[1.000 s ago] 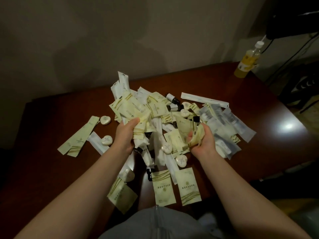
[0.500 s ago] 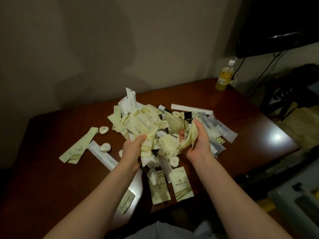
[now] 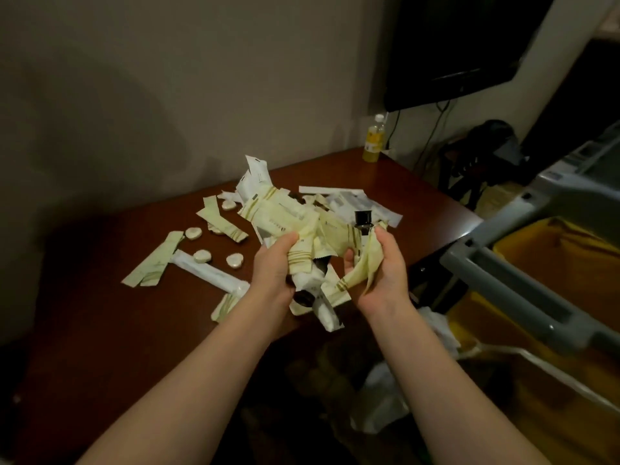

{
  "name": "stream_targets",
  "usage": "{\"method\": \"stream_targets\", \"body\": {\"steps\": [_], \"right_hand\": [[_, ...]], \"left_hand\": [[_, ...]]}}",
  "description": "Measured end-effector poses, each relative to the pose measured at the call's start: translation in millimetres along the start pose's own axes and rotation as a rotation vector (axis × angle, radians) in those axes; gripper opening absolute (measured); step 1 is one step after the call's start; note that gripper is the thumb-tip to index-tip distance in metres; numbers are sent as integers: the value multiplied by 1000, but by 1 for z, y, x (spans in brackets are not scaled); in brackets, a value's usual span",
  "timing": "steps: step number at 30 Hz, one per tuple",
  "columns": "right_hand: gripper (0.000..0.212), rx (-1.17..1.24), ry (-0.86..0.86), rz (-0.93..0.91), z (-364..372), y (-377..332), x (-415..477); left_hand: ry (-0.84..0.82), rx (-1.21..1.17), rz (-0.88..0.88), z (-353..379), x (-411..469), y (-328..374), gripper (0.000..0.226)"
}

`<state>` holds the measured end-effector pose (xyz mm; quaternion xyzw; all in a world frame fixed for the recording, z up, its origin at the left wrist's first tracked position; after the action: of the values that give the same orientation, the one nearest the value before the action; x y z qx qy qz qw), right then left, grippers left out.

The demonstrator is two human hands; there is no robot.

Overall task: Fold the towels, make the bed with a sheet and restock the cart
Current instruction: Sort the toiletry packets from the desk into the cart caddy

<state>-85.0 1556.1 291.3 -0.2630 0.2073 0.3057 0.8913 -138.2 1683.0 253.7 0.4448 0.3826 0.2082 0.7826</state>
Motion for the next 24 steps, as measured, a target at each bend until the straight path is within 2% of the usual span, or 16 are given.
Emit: {"method": "stream_targets", "body": {"steps": [2,7,10,17,21,24], "right_hand": [[18,23,30,-26,-21,-12,-29],[14,106,57,-197,-67,-77,-90],[13,173,61,-284,-97,-128,-127],[21,132,66,-421,-180,-290,-198],[22,172,58,-497,-228,-389,-225],[27,233,-7,-472,-244,-445,-228]], "left_hand": [[-46,-10,-56,10,-30,-20,40],[-139,29,-124,69,-102,-55,28],[-209,68,-104,119,-143,-70,32],[-358,92,-43,282,-241,-133,34],[-465,115,-110,377,-302,-182,15],[-469,147,-156,434,-331,-205,12]]}}
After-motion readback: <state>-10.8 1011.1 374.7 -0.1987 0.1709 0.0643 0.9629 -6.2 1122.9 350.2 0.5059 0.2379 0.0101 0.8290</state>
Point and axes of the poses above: each hand's wrist, its own x-axis towards the middle knuckle, its own z-axis out of the palm, y = z × x, the point moved 2 cm from there along x, towards the middle knuckle, and after that the axes turned 15 degrees about x, right-handed, at the moved point
